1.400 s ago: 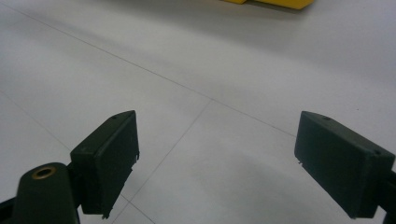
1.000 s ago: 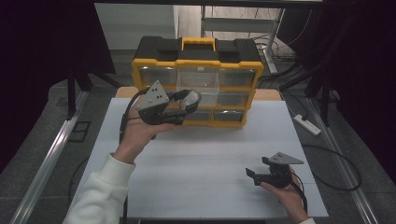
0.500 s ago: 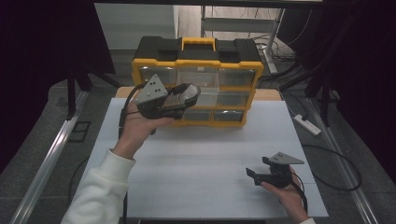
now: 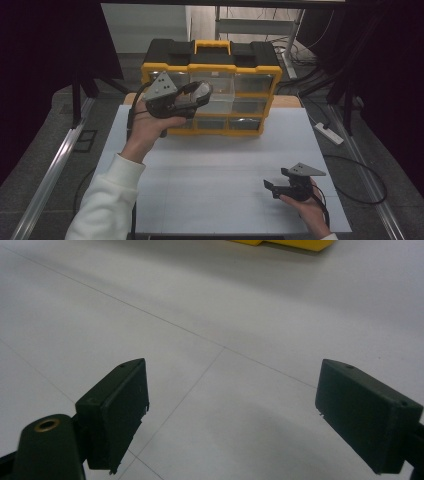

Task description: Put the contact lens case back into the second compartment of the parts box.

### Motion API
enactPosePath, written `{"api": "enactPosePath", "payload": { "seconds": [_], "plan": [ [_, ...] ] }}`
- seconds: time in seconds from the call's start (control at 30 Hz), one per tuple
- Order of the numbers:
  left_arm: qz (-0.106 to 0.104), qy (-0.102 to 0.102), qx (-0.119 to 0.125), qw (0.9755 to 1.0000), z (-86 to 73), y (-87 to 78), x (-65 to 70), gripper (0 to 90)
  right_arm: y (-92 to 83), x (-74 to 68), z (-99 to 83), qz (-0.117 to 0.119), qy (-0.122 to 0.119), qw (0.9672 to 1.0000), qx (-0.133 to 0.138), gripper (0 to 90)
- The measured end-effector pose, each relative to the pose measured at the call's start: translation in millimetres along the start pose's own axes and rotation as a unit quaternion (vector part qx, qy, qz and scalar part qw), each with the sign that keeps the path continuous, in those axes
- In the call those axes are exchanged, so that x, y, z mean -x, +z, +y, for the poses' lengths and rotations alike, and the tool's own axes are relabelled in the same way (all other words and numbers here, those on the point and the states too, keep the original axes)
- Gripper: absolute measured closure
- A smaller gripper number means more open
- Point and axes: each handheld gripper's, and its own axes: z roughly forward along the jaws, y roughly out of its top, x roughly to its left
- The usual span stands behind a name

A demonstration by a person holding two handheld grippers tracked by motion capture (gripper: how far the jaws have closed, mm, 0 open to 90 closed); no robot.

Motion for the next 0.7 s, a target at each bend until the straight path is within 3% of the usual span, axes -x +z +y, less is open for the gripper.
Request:
{"api": "enactPosePath", "payload": {
  "seconds": [0.47, 0.7],
  "plan": [
    [0.004, -0.007, 0.006, 0.9999, 4.9, 9.6, -4.3, 49.4, -0.8, -0.2, -0.4, 0.0, 0.001, 1.0, 0.0, 13.3],
    [0.012, -0.002, -0.004, 0.9999, 10.6, 17.8, -7.4, 49.3, -1.3, 0.1, -0.4, -0.001, 0.002, 1.0, 0.0, 13.3]
  ]
}}
